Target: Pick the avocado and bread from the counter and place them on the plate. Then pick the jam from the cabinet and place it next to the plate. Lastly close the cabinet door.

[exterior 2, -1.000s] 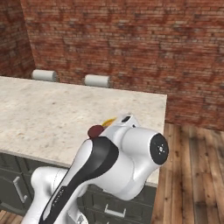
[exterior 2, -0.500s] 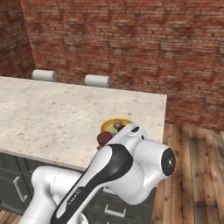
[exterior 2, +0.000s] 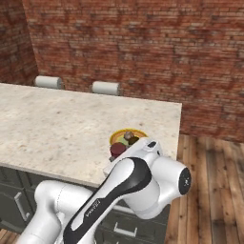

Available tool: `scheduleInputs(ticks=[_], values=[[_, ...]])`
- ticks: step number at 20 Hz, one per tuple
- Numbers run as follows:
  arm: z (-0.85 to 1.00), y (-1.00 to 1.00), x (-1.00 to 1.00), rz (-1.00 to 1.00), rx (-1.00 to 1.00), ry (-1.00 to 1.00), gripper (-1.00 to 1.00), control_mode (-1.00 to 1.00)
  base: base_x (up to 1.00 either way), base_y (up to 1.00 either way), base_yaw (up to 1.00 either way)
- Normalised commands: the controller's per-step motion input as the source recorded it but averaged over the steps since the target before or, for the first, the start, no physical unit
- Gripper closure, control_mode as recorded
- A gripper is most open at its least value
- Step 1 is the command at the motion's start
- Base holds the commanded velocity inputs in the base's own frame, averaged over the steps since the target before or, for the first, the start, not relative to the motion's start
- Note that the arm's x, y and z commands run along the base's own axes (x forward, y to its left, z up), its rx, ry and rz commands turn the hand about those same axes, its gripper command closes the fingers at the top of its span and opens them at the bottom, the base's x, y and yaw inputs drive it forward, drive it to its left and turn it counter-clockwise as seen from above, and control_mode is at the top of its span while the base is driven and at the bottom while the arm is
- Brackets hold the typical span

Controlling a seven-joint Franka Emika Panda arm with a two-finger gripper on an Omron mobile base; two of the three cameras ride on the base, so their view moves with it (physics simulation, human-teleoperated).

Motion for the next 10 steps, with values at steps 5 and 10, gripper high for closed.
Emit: scheduleInputs(ticks=[5, 10], values=[[-0.15, -0.08, 0.46, 0.0, 0.0, 0.0, 1.0, -1.0, 0.0, 0.0, 0.0], [-0.25, -0.06, 0.37, 0.0, 0.0, 0.0, 1.0, -1.0, 0.0, 0.0, 0.0]])
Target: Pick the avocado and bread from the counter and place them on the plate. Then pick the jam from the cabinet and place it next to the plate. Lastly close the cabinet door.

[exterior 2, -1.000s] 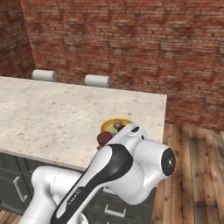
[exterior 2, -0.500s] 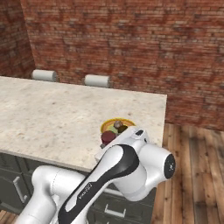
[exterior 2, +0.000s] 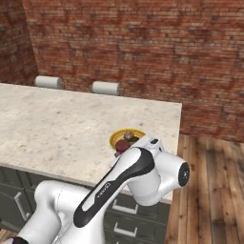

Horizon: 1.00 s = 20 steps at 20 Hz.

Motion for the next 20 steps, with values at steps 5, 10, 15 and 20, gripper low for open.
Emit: scheduleInputs(ticks=[5, 10, 15, 20], values=[[-0.29, -0.11, 0.33, 0.0, 0.0, 0.0, 1.0, -1.0, 0.0, 0.0, 0.0], [-0.3, -0.13, 0.32, 0.0, 0.0, 0.0, 1.0, -1.0, 0.0, 0.0, 0.0], [-0.29, -0.14, 0.33, 0.0, 0.0, 0.0, 1.0, -1.0, 0.0, 0.0, 0.0], [-0.3, -0.11, 0.36, 0.0, 0.0, 0.0, 1.0, -1.0, 0.0, 0.0, 0.0]])
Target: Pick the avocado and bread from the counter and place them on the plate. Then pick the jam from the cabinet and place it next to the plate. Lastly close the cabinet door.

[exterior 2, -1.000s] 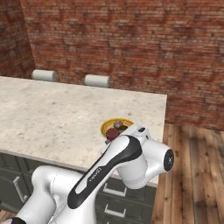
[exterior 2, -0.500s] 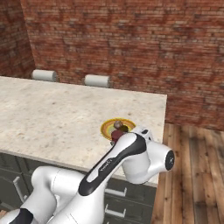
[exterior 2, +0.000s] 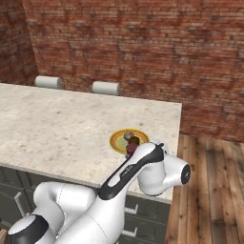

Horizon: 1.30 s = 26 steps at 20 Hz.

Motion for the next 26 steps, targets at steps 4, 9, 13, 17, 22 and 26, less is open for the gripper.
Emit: scheduleInputs(ticks=[4, 9, 13, 17, 22, 26], values=[[-0.29, -0.16, 0.35, 0.0, 0.0, 0.0, 1.0, -1.0, 0.0, 0.0, 0.0], [-0.3, -0.2, 0.33, 0.0, 0.0, 0.0, 1.0, -1.0, 0.0, 0.0, 0.0], [-0.31, -0.2, 0.31, 0.0, 0.0, 0.0, 1.0, -1.0, 0.0, 0.0, 0.0], [-0.31, -0.09, 0.36, 0.0, 0.0, 0.0, 1.0, -1.0, 0.0, 0.0, 0.0], [-0.28, 0.0, 0.39, 0.0, 0.0, 0.0, 1.0, -1.0, 0.0, 0.0, 0.0], [-0.27, -0.11, 0.36, 0.0, 0.0, 0.0, 1.0, -1.0, 0.0, 0.0, 0.0]])
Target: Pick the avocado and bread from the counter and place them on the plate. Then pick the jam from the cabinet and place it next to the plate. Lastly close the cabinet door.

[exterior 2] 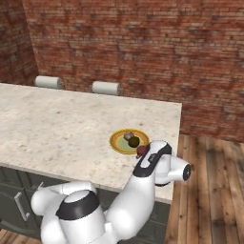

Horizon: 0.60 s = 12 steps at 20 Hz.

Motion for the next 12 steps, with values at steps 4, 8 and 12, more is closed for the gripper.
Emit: scheduleInputs(ticks=[4, 8, 12], values=[[-0.28, -0.24, 0.3, 0.0, 0.0, 0.0, 1.0, -1.0, 0.0, 0.0, 0.0], [-0.29, -0.21, 0.32, 0.0, 0.0, 0.0, 1.0, -1.0, 0.0, 0.0, 0.0], [-0.26, -0.07, 0.35, 0.0, 0.0, 0.0, 1.0, -1.0, 0.0, 0.0, 0.0]])
